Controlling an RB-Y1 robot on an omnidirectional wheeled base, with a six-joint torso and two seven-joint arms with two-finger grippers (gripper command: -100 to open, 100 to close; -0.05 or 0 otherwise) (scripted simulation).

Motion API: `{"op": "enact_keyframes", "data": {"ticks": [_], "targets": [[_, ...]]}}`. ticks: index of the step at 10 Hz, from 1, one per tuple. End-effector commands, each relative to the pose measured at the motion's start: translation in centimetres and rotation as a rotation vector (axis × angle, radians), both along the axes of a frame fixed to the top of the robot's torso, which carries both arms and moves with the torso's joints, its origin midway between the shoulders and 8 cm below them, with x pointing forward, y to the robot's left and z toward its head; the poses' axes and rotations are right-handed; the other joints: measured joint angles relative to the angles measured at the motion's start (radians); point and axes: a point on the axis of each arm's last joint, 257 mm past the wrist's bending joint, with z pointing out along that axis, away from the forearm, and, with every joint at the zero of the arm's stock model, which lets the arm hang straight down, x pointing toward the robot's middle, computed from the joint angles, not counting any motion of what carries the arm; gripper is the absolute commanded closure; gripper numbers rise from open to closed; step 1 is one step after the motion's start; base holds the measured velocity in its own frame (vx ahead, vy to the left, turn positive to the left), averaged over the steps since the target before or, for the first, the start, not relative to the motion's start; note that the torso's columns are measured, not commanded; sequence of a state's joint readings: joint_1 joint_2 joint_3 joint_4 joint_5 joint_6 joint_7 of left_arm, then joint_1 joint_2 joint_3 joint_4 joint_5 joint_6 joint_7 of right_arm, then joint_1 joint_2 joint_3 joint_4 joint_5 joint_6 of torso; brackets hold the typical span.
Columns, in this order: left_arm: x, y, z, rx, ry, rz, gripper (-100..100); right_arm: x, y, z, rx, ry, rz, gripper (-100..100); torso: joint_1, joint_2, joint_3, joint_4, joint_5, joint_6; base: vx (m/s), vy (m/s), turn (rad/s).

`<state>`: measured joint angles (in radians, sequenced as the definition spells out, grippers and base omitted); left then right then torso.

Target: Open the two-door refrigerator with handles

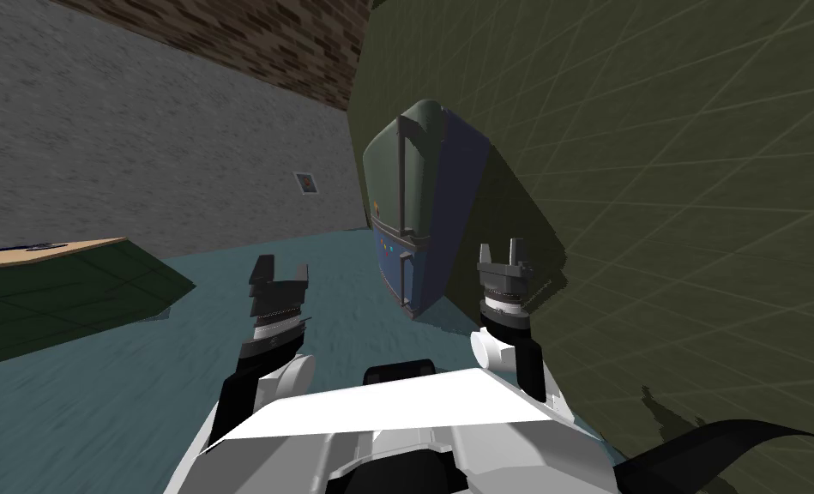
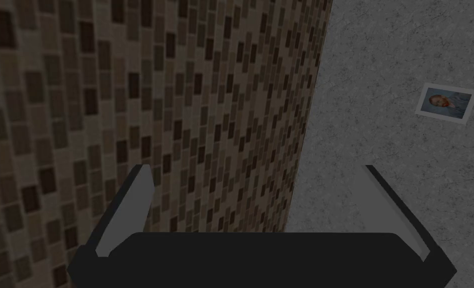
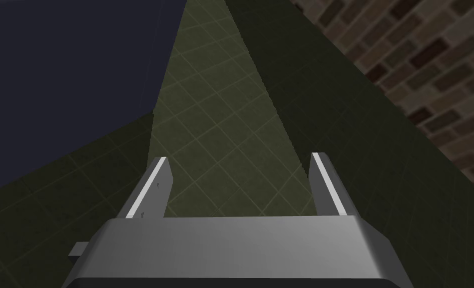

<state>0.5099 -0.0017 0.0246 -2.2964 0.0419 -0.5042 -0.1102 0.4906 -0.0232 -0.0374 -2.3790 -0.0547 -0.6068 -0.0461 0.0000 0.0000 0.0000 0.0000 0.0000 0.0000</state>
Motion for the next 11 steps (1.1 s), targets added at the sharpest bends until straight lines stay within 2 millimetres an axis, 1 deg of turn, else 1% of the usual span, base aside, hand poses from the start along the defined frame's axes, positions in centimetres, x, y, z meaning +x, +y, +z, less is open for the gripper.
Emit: {"op": "enact_keyframes", "data": {"ticks": [1, 3, 9, 10, 11], "targets": [[0.0, 0.0, 0.0, 0.0, 0.0, 0.0, 0, 0.0, 0.0, 0.0, 0.0, 0.0, 0.0, 0, 0.0, 0.04, -0.082, 0.041, 0.0, 0.0, 0.0, 0.0, 0.0], [0.0, 0.0, 0.01, 0.0, 0.0, 0.0, 0, 0.0, 0.0, 0.01, 0.0, 0.0, 0.0, 0, 0.0, 0.175, -0.351, 0.176, 0.0, 0.0, 0.0, 0.0, 0.0], [-0.01, 0.0, 0.02, 0.0, 0.0, 0.0, 0, -0.01, 0.0, 0.01, 0.0, 0.0, 0.0, 0, 0.0, 0.618, -1.234, 0.617, 0.0, 0.0, 0.0, 0.0, 0.0], [-0.01, 0.0, 0.02, 0.0, 0.0, 0.0, 0, 0.21, 0.51, -0.09, -0.044, 0.009, -0.003, -100, 0.0, 0.691, -1.382, 0.691, 0.0, 0.0, 0.016, 0.01, -0.015], [0.0, 0.0, -0.01, 0.0, 0.0, 0.0, 0, 0.41, 0.9, -0.21, -0.081, 0.017, -0.01, -100, 0.0, 0.725, -1.451, 0.724, 0.0, 0.0, 0.027, 0.019, -0.024]]}}
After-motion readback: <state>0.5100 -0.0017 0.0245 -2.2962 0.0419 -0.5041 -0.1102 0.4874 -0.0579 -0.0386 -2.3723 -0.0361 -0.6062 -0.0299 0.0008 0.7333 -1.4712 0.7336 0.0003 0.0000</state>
